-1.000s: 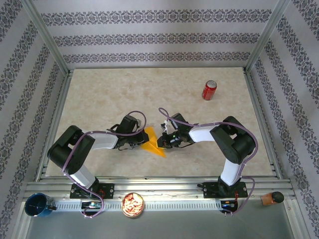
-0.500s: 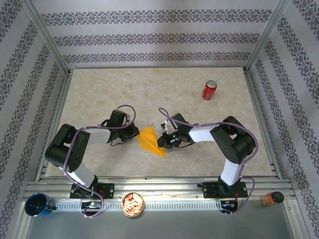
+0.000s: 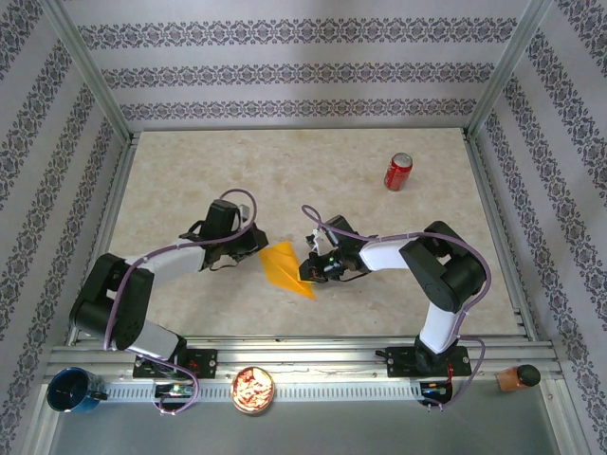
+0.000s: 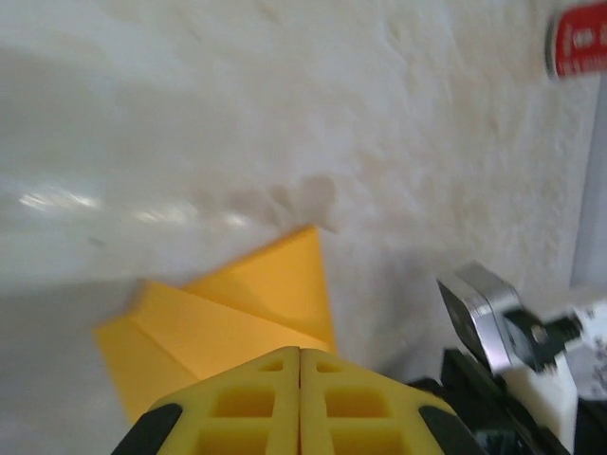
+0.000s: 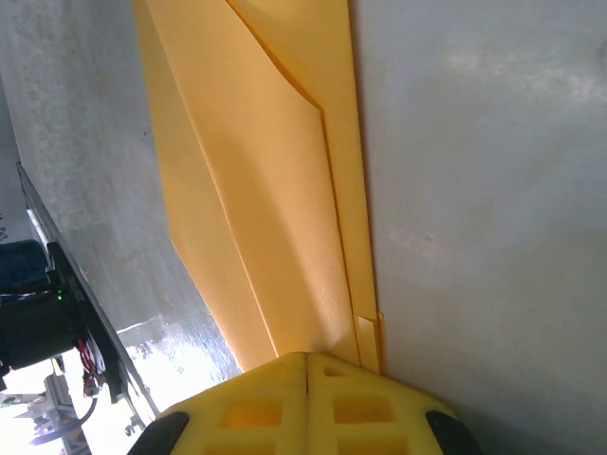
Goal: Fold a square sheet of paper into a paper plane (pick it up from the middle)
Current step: Fourth fold the wing at the center of the table.
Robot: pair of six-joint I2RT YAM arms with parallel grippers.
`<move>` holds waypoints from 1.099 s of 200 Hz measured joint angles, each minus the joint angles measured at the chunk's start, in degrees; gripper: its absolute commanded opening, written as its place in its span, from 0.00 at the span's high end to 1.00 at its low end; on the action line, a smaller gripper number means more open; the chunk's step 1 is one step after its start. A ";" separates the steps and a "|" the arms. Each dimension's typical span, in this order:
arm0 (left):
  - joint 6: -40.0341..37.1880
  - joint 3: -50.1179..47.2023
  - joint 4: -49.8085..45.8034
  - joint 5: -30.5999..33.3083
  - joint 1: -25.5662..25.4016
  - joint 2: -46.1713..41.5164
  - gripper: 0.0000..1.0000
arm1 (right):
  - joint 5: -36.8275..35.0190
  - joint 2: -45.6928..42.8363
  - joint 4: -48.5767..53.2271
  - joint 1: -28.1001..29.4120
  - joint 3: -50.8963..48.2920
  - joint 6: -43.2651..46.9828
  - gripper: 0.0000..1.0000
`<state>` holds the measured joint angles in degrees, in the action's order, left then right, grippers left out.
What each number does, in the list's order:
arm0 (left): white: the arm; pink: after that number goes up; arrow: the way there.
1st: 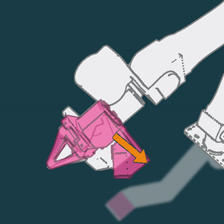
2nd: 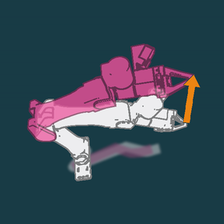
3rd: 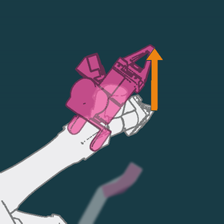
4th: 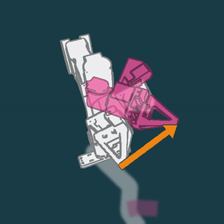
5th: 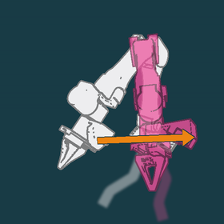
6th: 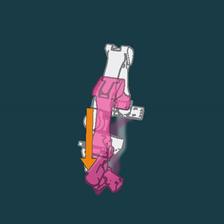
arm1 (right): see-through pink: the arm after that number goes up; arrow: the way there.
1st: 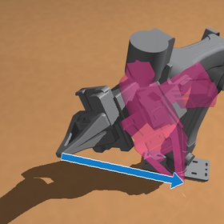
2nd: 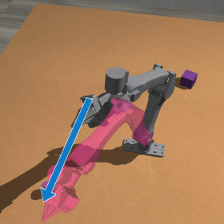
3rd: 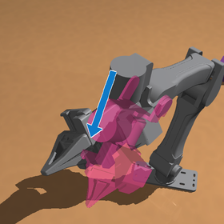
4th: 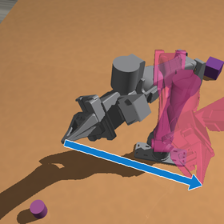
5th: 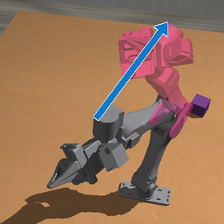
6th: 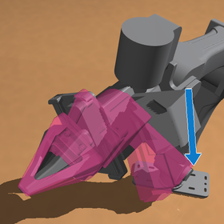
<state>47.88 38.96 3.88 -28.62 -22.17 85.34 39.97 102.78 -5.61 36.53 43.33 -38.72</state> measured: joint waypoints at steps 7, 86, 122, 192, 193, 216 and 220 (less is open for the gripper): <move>0.37 0.00 0.44 -0.31 -1.46 0.68 0.93 | 0.00 0.00 0.00 0.00 0.00 -0.04 1.00; 0.83 0.17 1.64 1.46 -5.53 9.35 0.96 | -0.02 -0.37 0.48 0.00 -0.07 -0.26 0.99; 0.79 0.17 1.53 1.90 -5.57 9.35 0.96 | -1.40 -1.25 1.99 1.25 0.28 -2.78 0.97; 0.79 0.17 1.53 2.05 -5.57 9.35 0.97 | -3.17 -0.33 2.01 6.12 7.41 -8.35 0.97; 0.79 0.17 1.53 2.05 -5.57 9.35 0.97 | -3.23 -0.26 1.97 6.12 7.45 -8.39 0.97; 0.79 0.17 1.53 2.05 -5.57 9.35 0.97 | -4.20 1.46 1.51 6.08 7.80 -9.44 0.97; 0.79 0.17 1.53 2.05 -5.57 9.35 0.97 | -4.20 1.99 1.51 6.08 7.85 -9.55 0.97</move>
<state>48.66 39.13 5.41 -26.57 -27.75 94.70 35.77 104.77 -4.10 42.61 51.18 -48.27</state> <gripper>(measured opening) 0.051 0.064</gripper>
